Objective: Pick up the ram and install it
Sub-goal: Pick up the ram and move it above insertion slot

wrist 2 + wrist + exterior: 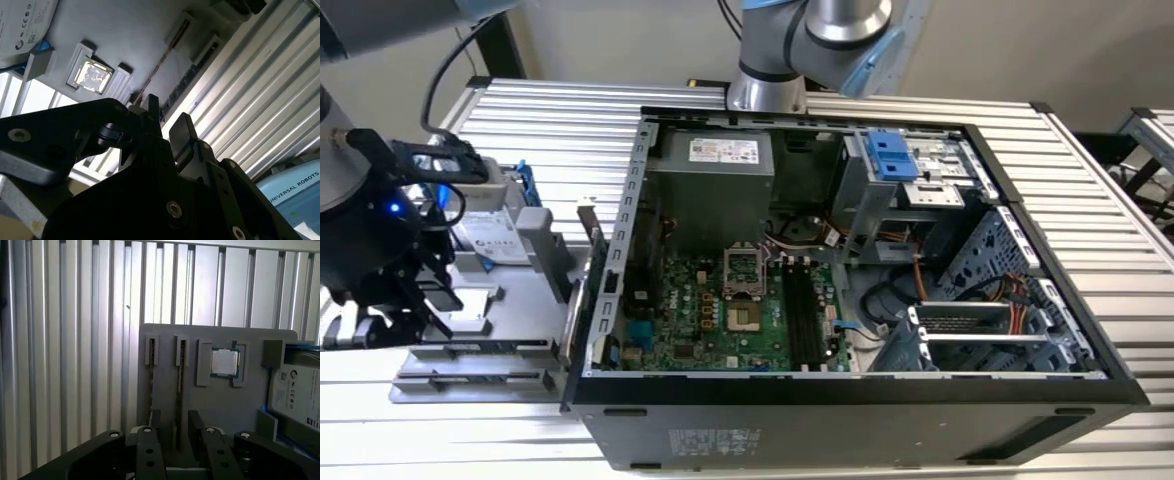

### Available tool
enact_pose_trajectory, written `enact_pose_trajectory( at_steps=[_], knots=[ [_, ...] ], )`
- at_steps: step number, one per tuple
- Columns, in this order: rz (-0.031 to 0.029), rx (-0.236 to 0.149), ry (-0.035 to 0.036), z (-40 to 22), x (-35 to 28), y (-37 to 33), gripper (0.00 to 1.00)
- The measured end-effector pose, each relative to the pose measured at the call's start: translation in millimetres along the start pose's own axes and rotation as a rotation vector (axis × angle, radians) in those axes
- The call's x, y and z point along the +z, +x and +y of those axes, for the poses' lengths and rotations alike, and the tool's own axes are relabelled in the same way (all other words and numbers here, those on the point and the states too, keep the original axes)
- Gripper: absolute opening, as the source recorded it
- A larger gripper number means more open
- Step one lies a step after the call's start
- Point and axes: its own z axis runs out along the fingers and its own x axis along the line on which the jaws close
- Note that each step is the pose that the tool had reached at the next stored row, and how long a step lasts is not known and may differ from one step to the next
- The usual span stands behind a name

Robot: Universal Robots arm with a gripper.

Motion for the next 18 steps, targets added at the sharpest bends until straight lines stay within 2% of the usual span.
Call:
enact_pose_trajectory(
  at_steps=[10, 18],
  knots=[
    [0.0002, 0.000, -0.0002, -0.7, 17.7, 9.5, 1.00],
    [0.0002, 0.000, -0.0001, -1.3, 27.4, 12.8, 1.00]
  ],
)
